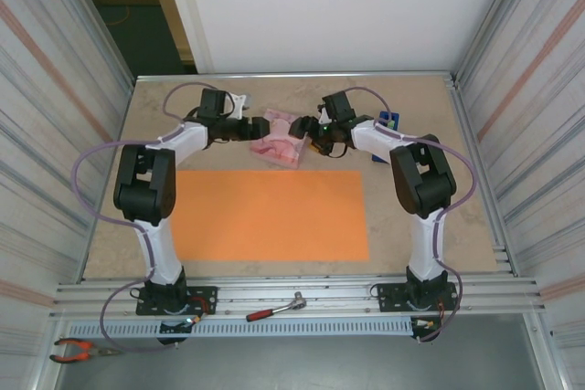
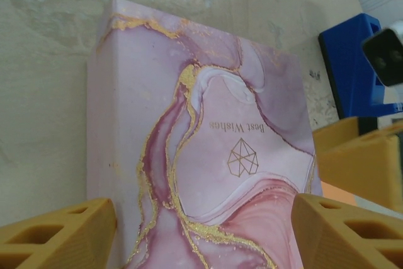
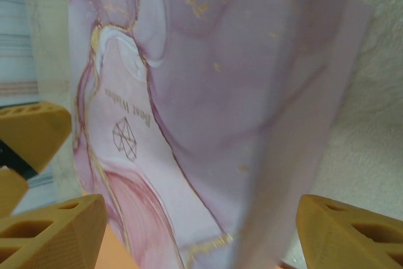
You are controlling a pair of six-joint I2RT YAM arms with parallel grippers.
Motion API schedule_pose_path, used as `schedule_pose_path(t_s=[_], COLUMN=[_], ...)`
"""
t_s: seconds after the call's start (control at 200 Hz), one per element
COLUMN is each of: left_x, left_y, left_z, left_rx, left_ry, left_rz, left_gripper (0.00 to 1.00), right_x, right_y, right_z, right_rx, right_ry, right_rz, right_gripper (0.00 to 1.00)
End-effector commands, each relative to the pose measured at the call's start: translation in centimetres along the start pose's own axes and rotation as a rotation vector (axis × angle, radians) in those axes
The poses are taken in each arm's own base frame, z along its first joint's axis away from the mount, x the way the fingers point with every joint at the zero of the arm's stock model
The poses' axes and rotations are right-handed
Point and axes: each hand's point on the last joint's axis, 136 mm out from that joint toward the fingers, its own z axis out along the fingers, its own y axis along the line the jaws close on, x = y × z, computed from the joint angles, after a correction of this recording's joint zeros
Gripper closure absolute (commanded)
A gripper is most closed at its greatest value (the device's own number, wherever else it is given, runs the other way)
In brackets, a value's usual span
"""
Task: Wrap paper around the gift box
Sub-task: Pick up the gift box from the top-center of the table.
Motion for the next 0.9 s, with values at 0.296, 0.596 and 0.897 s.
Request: schedule_pose_path(t_s=[0.296,0.596,0.897], left_x=[-0.1,1.1,1.4], left_y=[2.2,2.1,-0.3], left_z=[-0.6,2.0,3.4], left_rx=[-0.135,-0.036,0.078], left_ry=[-0.001,0.077,0.113], left_rz=[-0.061,-0.067,-0.059], left_gripper=[0.25,0.27,0.47], right_x=[-1.0,-0.8,-0.6], right_y=[-1.8,-2.2,-1.4], right_z=[-0.1,1.6,2.4], right_rx=[0.068,0.074,0.026], right_ry=[-0.006,0.017,0.051], right_rz=[-0.001,0.009,0.013], right_gripper=[0.23,0.24,0.41])
